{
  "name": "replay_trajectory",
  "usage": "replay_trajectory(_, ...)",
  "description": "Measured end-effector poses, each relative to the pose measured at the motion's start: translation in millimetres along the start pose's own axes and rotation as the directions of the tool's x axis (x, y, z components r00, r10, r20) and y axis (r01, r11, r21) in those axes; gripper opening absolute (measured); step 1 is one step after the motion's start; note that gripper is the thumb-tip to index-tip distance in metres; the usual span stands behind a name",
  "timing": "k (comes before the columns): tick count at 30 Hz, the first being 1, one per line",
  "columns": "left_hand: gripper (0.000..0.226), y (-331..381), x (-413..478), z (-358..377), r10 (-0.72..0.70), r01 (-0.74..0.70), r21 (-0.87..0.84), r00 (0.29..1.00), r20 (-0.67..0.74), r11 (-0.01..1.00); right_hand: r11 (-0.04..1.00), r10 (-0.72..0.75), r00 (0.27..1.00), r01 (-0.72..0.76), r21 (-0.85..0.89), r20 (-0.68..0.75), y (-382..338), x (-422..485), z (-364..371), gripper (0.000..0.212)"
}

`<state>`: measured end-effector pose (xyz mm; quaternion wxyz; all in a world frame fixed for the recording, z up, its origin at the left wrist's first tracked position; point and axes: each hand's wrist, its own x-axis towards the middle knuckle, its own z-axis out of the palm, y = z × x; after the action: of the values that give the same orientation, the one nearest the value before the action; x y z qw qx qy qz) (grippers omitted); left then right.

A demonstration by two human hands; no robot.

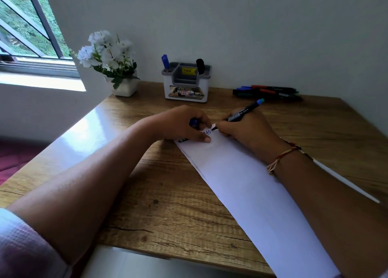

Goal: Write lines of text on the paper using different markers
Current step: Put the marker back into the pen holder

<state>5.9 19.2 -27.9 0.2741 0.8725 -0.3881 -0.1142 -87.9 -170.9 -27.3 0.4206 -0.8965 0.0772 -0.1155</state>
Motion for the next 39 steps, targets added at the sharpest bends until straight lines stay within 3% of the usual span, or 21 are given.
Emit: replay_trajectory(39, 0.036, 3.8, -2.1, -0.6, -0.021, 0.022, -0.008, 1.0, 0.018, 1.0, 0.996, 0.089, 0.995, -0.09, -0.017, -0.045, -1.2, 2.1, -3.2, 0.019)
